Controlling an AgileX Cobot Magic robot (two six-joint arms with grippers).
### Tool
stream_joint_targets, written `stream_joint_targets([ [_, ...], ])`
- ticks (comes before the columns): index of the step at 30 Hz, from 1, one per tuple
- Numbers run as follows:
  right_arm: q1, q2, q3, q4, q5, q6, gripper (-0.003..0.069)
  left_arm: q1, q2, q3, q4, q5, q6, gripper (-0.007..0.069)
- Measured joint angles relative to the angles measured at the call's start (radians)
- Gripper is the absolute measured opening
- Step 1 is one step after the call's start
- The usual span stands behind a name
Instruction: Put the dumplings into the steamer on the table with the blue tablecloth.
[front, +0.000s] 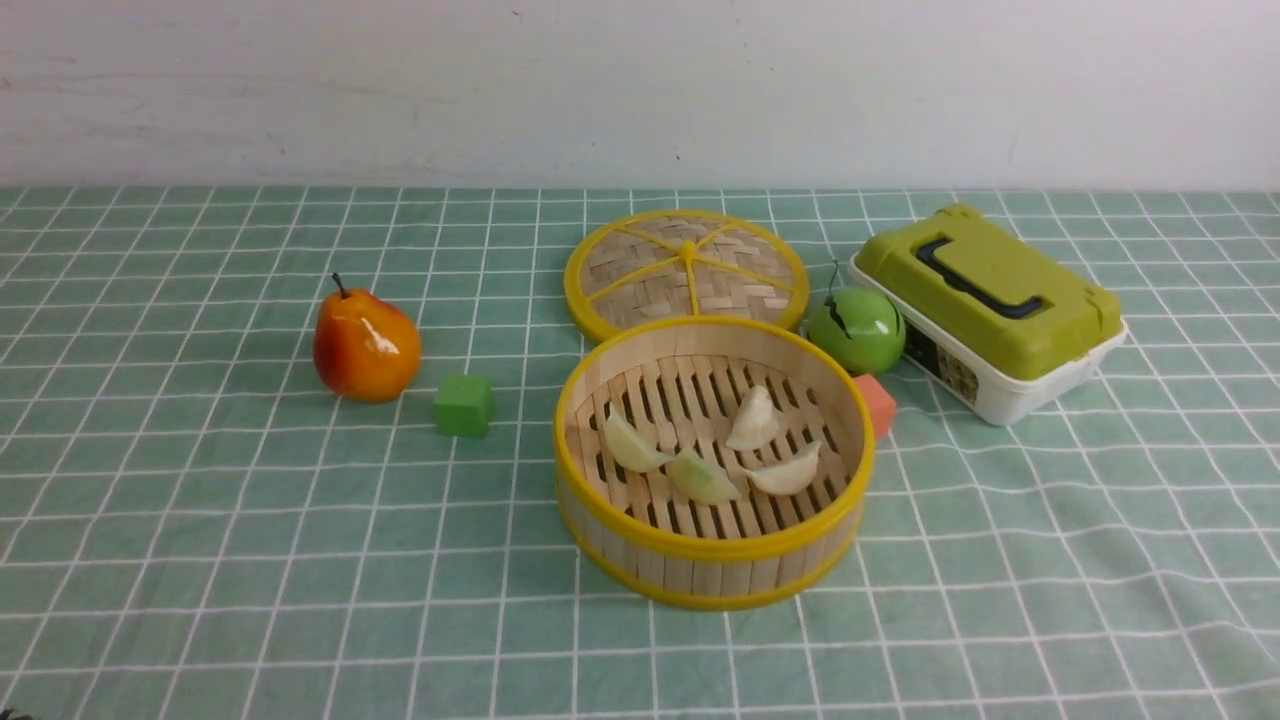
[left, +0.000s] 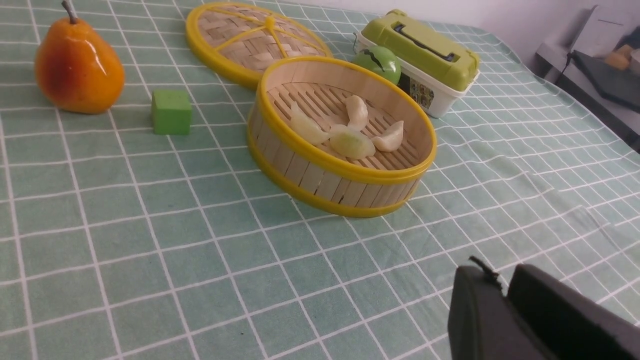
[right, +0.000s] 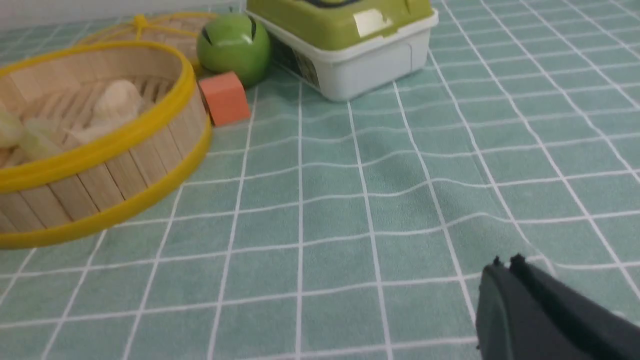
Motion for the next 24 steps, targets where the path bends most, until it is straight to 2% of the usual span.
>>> stream_joint_targets([
  [4, 0.0, -0.001, -0.006, 0.015, 0.033, -0.035, -0.0022, 0.0, 0.0, 0.0, 0.0, 0.0, 0.0, 0.0091],
  [24, 0.0, -0.001, -0.008, 0.015, 0.045, -0.038, -0.0021, 0.0, 0.0, 0.0, 0.0, 0.0, 0.0, 0.0101],
])
